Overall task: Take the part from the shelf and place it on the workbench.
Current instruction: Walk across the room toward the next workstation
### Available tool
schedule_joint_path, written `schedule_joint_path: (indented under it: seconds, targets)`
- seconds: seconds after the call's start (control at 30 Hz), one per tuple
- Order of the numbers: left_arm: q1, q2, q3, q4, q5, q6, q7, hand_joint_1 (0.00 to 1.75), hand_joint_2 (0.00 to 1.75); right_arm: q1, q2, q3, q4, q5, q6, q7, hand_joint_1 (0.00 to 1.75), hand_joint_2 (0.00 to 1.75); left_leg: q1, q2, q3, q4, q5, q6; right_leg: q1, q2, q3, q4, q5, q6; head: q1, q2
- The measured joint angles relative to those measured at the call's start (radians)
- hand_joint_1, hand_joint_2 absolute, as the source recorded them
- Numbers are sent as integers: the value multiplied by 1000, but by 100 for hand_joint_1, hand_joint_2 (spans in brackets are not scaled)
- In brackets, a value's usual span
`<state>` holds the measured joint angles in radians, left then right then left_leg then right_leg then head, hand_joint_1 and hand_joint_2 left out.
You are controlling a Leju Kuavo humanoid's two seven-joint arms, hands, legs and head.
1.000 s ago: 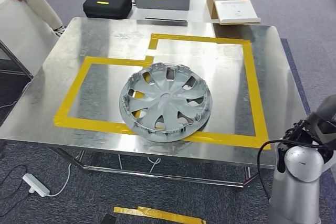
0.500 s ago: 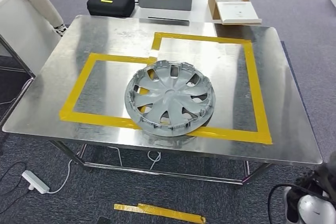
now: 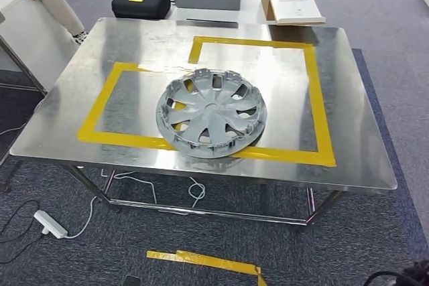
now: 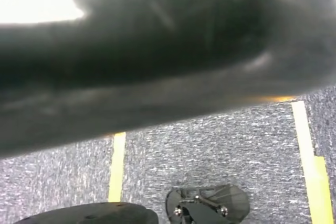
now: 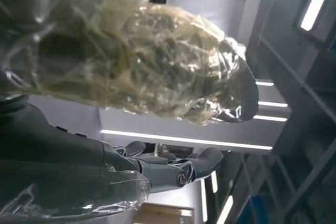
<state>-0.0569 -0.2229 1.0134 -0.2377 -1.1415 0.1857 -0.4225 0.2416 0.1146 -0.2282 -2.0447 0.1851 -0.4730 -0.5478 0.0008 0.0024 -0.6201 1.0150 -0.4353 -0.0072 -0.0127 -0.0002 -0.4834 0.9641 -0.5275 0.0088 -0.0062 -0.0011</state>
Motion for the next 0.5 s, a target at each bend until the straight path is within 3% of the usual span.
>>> schedule_joint_path:
  seconds: [0.1, 0.13, 0.17, 0.2, 0.23, 0.3, 0.33, 0.37, 0.43, 0.5]
  targets:
    - [1, 0, 10, 0, 5, 3, 0, 0, 0, 26, 44, -70, 4, -2, 34, 2, 0, 0, 3, 0, -47, 165, -142, -12, 0, -4, -27, 0, 25, -15, -4, 0]
    - [1, 0, 15, 0, 7, 4, 0, 0, 0, 32, 61, -102, 10, -2, 53, 1, 0, 0, 3, 0, -58, 224, -174, -13, 2, -5, -36, 1, 35, -15, -5, 0]
    - [1, 0, 19, 0, 9, 4, 0, 0, 0, 37, 77, -135, 16, -4, 70, -2, 0, 0, 3, 0, -55, 256, -182, -12, 4, -5, -46, 3, 44, -15, -5, 0]
    - [1, 0, 22, 0, 9, 5, 0, 0, 0, 41, 92, -164, 23, -5, 84, -6, 0, 0, 3, 0, -35, 252, -172, -9, 6, -5, -56, 5, 52, -15, -5, 0]
    - [1, 0, 25, 0, 10, 6, 0, 0, 0, 43, 105, -189, 28, -4, 94, -9, 0, 0, 2, 0, 4, 206, -148, -4, 8, -5, -67, 6, 60, -14, -5, 0]
    - [-1, 0, 27, 0, 10, 7, 0, 0, 0, 44, 126, -226, 35, 3, 105, -11, 0, 0, -3, -2, 111, 51, -109, 15, 13, -4, -82, 10, 72, -11, -4, 0]
    - [-2, 0, 28, 0, 10, 7, 0, 0, 0, 43, 136, -242, 38, 9, 110, -11, 0, 0, -6, -3, 149, -11, -99, 21, 15, -4, -87, 12, 78, -7, -4, 0]
    - [-4, 0, 29, 0, 10, 7, 0, 0, 0, 42, 145, -257, 41, 13, 116, -9, 0, 0, -9, -3, 170, -48, -96, 26, 15, -4, -90, 13, 83, -2, -4, 0]
    - [-4, -2, 32, 0, 10, 8, 0, 0, 0, 41, 161, -286, 50, 21, 128, 10, 0, 0, -12, -3, 167, -60, -87, 31, 14, -5, -95, 12, 96, 11, -4, 0]
    - [-3, -5, 39, 0, 12, 9, -1, 0, 0, 39, 170, -328, 81, 31, 134, 43, 0, 0, -9, 1, 156, -67, -70, 43, 12, -3, -105, 28, 76, 24, -4, 0]
